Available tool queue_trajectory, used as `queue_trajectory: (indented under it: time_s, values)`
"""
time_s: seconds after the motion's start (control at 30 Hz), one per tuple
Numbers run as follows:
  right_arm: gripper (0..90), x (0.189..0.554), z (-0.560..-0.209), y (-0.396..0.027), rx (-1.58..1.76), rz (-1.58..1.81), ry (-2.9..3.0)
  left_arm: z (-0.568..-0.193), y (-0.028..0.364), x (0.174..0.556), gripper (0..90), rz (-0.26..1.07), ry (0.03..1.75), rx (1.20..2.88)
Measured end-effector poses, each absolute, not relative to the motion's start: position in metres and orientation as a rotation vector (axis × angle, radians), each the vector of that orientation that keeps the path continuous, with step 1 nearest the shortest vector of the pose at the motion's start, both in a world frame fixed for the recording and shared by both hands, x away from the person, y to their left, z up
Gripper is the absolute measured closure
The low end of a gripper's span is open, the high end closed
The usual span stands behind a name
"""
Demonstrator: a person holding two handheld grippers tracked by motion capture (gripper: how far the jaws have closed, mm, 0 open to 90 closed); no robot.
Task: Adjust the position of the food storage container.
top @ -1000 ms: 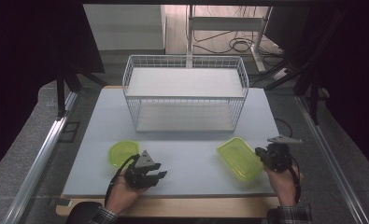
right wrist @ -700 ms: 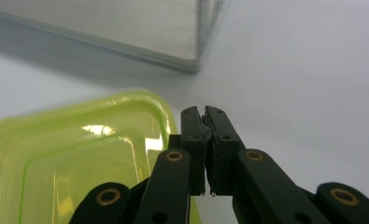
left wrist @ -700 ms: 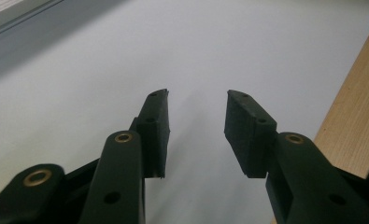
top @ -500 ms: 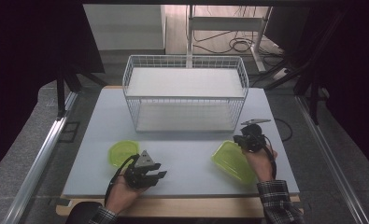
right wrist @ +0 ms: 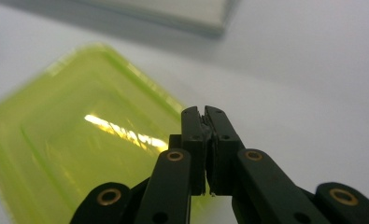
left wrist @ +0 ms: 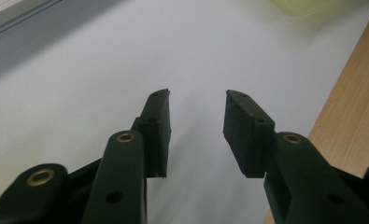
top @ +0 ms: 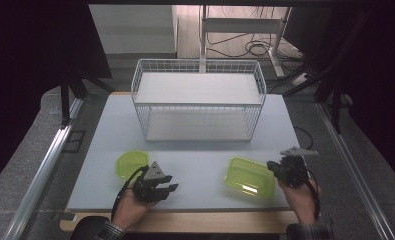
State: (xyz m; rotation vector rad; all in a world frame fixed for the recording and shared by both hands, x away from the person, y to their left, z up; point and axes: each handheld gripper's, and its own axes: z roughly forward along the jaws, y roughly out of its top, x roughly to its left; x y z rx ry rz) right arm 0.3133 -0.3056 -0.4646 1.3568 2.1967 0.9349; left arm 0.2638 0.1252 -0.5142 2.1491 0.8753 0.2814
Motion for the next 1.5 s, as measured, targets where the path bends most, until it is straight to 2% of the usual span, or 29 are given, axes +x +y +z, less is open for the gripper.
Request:
queue_trajectory:
  time_s: [0.13, 0.23, 0.57, 1.1, 1.27, 1.4, 1.5]
  values:
    - [85.8, 0.288, -0.469, -0.327, 1.414, 0.891, 2.148, -0.515, 0.124, 0.265, 62.9, 0.275, 0.876, 2.145]
    - [84.7, 0.283, -0.474, -0.328, 1.464, 0.869, 2.149, -0.515, 0.123, 0.264, 64.0, 0.272, 0.874, 2.147]
    - [85.0, 0.308, -0.486, -0.305, 1.499, 0.848, 2.189, -0.516, 0.122, 0.265, 67.4, 0.269, 0.88, 2.149]
    - [84.7, 0.355, -0.492, -0.215, 1.262, 0.906, 2.428, -0.515, 0.127, 0.264, 67.3, 0.289, 0.888, 2.151]
    - [84.7, 0.36, -0.492, -0.203, 1.216, 0.937, 2.441, -0.513, 0.132, 0.262, 66.1, 0.301, 0.896, 2.136]
    - [83.8, 0.357, -0.491, -0.209, 1.21, 0.96, 2.416, -0.511, 0.134, 0.259, 63.3, 0.308, 0.89, 2.128]
    - [78.5, 0.353, -0.488, -0.218, 1.207, 0.993, 2.392, -0.511, 0.133, 0.258, 58.7, 0.312, 0.888, 2.122]
